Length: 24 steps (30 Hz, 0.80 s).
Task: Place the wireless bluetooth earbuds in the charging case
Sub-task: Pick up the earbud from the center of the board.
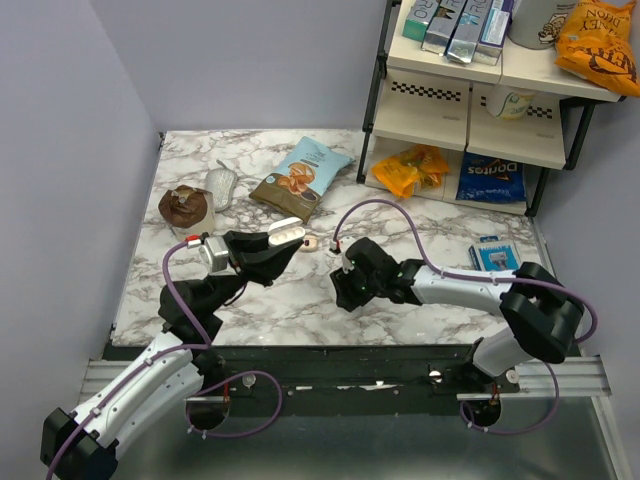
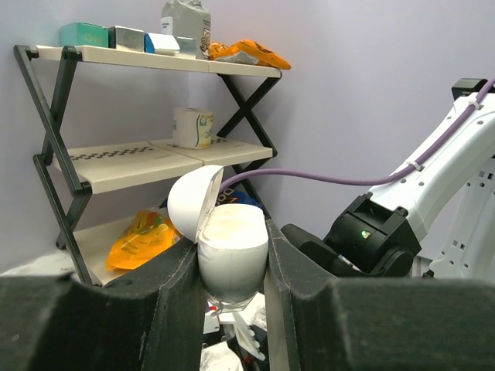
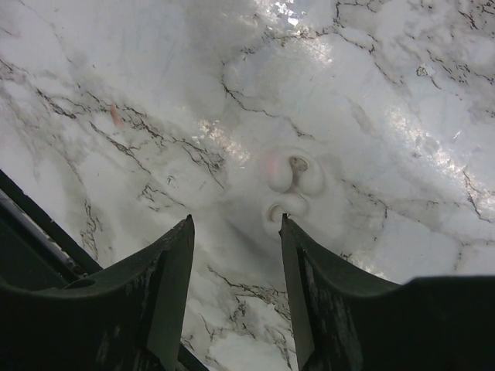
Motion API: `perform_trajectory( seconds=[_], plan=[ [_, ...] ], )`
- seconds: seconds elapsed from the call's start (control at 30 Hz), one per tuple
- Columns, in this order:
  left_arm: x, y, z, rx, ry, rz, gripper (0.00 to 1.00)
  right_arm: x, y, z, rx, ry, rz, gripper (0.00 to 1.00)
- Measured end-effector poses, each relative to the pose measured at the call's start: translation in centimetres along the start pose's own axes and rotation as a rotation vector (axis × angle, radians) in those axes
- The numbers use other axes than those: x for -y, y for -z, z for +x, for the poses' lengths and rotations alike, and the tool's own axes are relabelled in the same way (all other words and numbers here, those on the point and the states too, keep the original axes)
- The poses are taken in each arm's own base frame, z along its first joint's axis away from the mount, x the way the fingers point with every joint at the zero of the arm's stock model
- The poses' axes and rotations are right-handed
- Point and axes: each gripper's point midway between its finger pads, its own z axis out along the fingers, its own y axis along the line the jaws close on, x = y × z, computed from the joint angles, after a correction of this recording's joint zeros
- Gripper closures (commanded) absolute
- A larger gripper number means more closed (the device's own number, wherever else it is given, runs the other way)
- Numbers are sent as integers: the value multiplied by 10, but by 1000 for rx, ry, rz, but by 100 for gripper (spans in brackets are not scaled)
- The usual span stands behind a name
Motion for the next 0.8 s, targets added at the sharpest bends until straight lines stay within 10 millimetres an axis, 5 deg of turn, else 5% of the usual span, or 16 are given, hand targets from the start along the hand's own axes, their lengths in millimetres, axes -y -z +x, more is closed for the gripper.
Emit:
perform_trajectory(
  seconds=[0.3,0.8],
  plan=[
    [-1,1,3,-12,1,-4,100,13,-2,0,3,-3,67,44],
    [-2,1,8,-30,5,-10,100,23,-2,3,-6,-8,122,63]
  ],
)
